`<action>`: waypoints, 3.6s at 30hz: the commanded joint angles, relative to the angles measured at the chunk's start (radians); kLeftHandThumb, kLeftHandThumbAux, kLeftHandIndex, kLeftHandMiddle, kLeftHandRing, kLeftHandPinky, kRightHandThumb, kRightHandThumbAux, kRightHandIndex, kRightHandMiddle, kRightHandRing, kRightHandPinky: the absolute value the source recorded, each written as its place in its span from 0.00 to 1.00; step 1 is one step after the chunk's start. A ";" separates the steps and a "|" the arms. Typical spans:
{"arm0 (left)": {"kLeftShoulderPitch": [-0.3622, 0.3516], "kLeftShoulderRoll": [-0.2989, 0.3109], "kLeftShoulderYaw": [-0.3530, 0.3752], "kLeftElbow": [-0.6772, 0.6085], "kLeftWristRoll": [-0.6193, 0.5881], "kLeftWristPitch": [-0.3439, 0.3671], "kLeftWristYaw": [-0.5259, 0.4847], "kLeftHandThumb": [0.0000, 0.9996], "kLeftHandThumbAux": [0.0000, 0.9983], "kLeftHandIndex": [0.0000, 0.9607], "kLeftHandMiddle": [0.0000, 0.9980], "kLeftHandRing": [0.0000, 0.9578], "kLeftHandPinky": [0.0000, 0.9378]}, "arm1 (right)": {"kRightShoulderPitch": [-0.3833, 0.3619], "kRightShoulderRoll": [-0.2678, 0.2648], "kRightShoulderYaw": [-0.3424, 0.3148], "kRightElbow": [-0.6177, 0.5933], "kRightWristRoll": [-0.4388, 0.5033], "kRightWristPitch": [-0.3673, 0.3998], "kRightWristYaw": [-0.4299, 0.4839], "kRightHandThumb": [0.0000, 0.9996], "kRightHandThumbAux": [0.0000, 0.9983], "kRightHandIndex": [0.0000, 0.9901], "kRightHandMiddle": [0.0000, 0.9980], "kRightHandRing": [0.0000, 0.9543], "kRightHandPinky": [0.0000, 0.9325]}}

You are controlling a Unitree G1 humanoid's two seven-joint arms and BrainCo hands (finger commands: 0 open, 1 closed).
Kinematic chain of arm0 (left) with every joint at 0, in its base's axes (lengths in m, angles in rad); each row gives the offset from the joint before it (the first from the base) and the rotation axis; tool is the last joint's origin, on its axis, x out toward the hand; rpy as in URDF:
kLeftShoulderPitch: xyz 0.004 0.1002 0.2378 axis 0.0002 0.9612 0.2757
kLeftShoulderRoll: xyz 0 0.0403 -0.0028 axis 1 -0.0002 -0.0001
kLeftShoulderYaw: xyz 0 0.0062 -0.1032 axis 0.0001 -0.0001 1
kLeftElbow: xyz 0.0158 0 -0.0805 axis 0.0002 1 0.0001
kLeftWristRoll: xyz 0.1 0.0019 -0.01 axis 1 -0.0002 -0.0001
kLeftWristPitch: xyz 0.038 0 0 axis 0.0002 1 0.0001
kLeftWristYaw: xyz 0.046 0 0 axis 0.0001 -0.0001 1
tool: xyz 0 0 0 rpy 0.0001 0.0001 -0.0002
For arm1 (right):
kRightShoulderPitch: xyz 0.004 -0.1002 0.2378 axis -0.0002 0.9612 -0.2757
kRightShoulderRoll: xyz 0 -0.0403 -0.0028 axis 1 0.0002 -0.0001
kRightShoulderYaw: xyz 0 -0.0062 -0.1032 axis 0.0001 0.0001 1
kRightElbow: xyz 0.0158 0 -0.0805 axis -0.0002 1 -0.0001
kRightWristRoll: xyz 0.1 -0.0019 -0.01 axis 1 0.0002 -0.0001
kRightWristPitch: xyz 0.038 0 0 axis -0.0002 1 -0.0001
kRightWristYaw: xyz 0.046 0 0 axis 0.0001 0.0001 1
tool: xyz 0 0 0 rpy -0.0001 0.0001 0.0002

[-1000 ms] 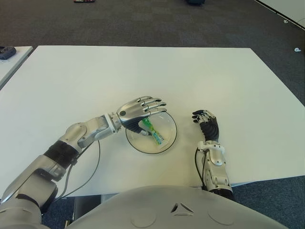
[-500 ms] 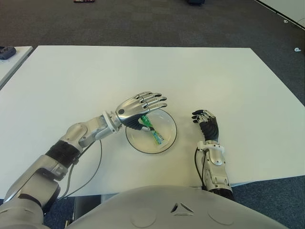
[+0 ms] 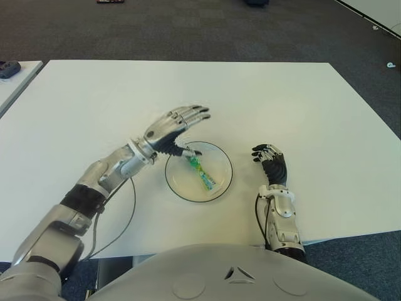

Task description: Put the toothpaste on the table into the plate.

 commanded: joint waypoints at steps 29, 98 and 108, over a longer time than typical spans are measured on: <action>0.174 -0.290 0.316 -0.029 -0.490 0.242 -0.167 0.69 0.72 0.45 0.60 0.60 0.56 | -0.017 -0.014 -0.016 0.033 0.008 -0.001 0.017 0.71 0.73 0.43 0.48 0.51 0.54; 0.282 -0.446 0.474 0.296 -0.486 0.060 0.013 0.70 0.72 0.45 0.58 0.61 0.60 | -0.043 0.009 -0.009 -0.001 0.031 -0.023 0.064 0.71 0.73 0.44 0.51 0.54 0.58; 0.298 -0.455 0.473 0.262 -0.486 0.097 0.014 0.70 0.72 0.45 0.57 0.59 0.58 | -0.075 -0.004 0.000 0.075 0.011 -0.018 0.055 0.71 0.73 0.44 0.50 0.52 0.54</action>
